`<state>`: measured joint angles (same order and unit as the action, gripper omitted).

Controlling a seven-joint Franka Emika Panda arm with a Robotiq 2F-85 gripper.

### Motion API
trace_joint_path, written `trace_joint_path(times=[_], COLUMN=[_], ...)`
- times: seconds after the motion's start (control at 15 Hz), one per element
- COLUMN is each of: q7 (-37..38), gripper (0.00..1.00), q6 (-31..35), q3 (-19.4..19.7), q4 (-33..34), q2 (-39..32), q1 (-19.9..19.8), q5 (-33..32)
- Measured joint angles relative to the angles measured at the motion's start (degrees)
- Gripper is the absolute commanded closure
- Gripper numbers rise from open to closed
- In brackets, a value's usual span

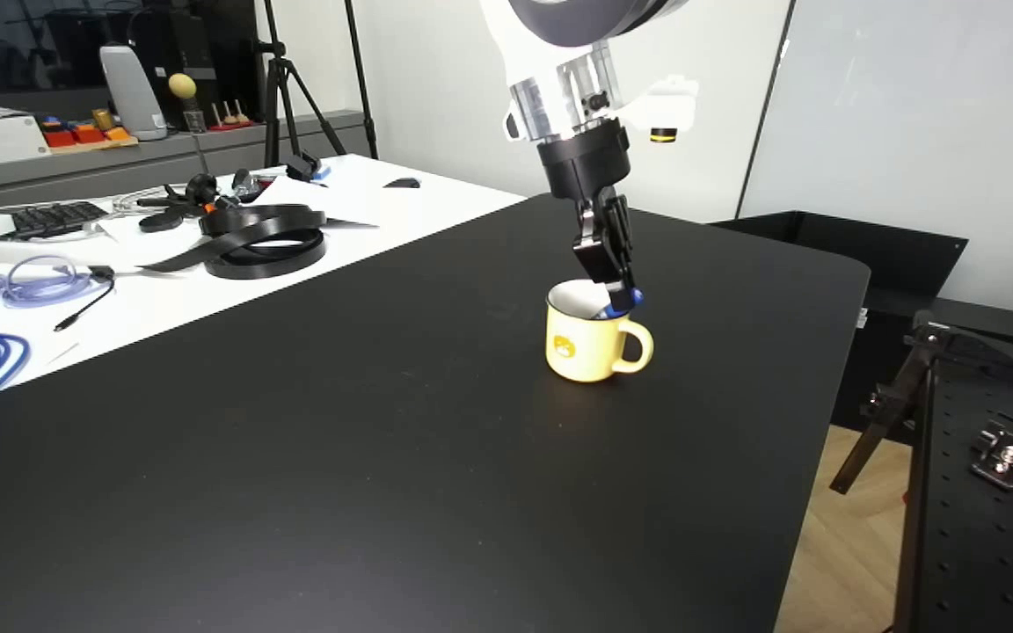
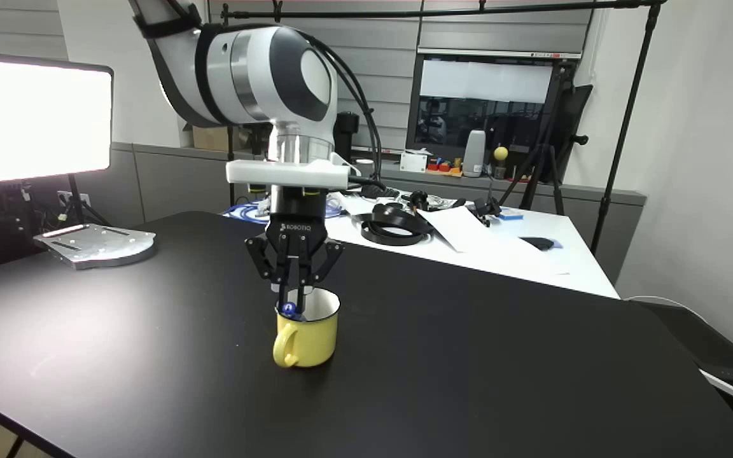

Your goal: Put the marker on the table

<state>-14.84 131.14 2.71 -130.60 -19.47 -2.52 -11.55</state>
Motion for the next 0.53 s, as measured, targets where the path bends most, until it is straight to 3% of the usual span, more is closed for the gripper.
trace_joint_path(times=[0.53], q7=[0.03], gripper=[0.95], q6=[-6.02], q3=[-0.22], q4=[0.24], q2=[4.8], q1=[0.47], q5=[0.01])
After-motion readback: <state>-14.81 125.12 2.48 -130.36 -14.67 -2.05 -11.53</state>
